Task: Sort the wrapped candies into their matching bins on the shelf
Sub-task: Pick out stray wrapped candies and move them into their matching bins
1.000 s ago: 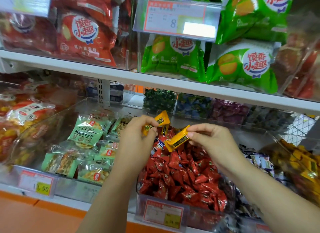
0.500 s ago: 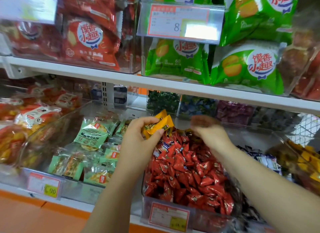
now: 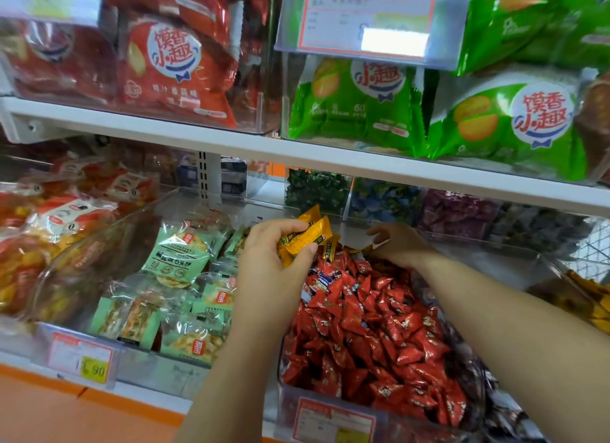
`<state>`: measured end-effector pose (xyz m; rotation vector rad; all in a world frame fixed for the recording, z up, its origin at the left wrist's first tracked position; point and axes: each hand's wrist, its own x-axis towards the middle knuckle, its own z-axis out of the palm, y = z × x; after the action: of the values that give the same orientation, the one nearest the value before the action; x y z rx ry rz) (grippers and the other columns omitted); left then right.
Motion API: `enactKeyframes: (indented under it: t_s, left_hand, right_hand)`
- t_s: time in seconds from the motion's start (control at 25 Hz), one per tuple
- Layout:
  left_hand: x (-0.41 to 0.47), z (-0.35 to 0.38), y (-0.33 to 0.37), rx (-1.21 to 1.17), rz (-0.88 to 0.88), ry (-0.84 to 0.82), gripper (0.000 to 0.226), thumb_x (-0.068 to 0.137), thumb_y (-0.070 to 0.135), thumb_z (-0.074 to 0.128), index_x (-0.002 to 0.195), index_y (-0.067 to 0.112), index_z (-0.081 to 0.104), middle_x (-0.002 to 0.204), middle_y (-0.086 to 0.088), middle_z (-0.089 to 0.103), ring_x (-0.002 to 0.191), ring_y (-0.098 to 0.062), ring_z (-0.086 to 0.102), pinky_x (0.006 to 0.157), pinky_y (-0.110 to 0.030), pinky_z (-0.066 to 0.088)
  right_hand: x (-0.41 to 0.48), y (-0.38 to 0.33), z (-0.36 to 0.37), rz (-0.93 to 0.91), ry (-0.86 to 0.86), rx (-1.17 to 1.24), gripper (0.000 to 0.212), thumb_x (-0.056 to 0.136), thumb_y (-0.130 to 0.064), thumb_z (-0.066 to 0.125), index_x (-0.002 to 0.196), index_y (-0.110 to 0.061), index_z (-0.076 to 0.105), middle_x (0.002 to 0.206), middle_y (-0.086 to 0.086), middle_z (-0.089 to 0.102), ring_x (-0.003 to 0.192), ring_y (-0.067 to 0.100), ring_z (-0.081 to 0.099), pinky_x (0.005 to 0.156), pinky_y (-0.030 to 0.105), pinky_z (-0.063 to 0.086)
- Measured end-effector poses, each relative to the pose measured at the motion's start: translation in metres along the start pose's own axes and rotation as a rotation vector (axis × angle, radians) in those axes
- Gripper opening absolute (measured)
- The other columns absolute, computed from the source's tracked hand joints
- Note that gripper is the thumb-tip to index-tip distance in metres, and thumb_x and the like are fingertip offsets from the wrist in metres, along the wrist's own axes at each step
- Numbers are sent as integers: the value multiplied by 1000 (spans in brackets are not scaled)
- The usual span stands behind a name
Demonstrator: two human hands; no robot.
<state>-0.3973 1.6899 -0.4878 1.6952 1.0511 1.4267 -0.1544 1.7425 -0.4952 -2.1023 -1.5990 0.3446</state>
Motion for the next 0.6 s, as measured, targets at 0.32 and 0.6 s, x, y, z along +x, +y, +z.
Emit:
enactKeyframes:
  t_s: [0.32,0.6]
  left_hand:
    - [0,1,1,20,9,12,29,84,20,67,90,45,53,108,12,53,95,-10,54,90,-33,47]
    - [0,1,-1,32,3,20,25,83,22,67,93,42,55,106,15,53,95,-10,55,88,-35,49]
  right_hand:
    - [3,-1,3,-96,-56,6,29,84,-5,61,112,-11,63,115,8,63,102,19,58,87,25,42]
    - [-2,-29,2,-191,85,425,29,82,-8,67,111,-14,63,99,-1,63,95,16,59,85,25,47]
